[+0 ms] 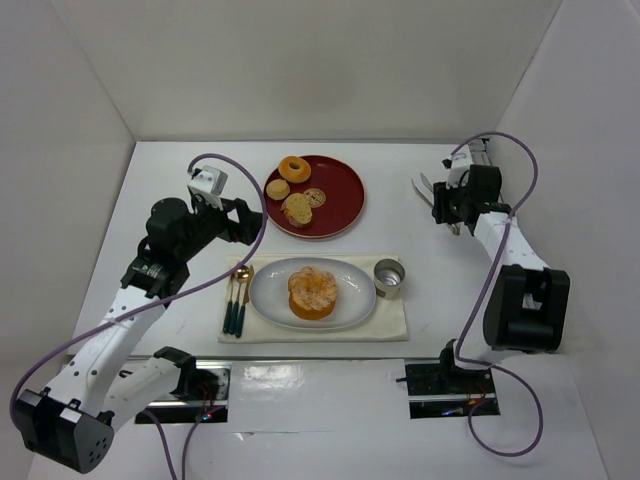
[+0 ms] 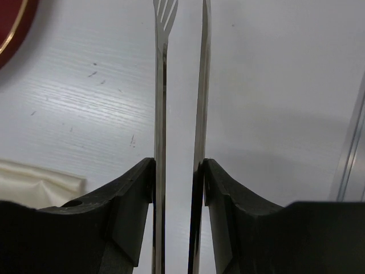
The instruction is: Place the bread
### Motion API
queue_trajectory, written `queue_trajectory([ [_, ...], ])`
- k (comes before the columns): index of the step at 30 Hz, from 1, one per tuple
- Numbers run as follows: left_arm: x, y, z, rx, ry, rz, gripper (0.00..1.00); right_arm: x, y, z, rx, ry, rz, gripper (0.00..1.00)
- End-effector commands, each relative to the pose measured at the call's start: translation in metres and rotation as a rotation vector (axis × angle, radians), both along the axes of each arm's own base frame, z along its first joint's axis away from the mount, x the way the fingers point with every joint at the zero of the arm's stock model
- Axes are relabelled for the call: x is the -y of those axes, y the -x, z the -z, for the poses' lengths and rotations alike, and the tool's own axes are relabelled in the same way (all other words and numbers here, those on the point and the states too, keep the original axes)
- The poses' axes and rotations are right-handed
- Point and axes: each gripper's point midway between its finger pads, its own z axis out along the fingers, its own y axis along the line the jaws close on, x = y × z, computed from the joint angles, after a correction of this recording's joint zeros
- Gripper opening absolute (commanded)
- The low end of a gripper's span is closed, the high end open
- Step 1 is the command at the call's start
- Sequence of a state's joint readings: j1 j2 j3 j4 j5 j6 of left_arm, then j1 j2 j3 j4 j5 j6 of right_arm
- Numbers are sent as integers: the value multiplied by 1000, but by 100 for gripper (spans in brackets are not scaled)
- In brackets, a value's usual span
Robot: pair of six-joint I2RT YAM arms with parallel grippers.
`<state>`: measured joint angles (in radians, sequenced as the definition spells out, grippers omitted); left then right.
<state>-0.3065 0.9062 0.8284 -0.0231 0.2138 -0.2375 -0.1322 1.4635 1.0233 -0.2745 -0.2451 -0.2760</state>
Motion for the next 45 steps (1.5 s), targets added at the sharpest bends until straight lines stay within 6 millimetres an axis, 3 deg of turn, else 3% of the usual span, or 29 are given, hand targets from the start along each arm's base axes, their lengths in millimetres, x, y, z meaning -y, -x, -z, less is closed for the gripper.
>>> queue_trajectory([
  [1,2,2,-16,68,9,15,100,12,-25,4,67,16,66,48],
  [6,2,1,-19,77,12,15,100,16,-20,52,-69,15,93,48],
  [9,2,1,-19,77,12,15,100,23,-17,66,-124,19,111,48],
  [13,2,1,-19,77,12,15,100,28,-6,100,-249,41,127,50],
  [15,2,1,-19,77,12,15,100,28,-8,103,-267,40,127,50],
  [18,3,1,-19,72,20,14,100,29,-2,119,-334,43,131,63],
  [23,3,1,-19,72,20,14,100,27,1,120,-344,34,124,87],
  [24,3,1,-19,72,20,14,100,26,-3,107,-309,37,111,99],
  [25,3,1,-19,72,20,14,100,24,-1,103,-298,31,105,100],
  [29,3,1,-19,72,20,14,100,28,-4,65,-202,38,118,100],
  [37,4,2,-19,71,21,23,100,8,8,-24,-14,-51,97,100],
  [41,4,2,-19,71,21,23,100,5,12,-37,39,-117,167,100],
  [45,4,2,-19,71,21,23,100,12,16,-31,72,-92,201,100],
])
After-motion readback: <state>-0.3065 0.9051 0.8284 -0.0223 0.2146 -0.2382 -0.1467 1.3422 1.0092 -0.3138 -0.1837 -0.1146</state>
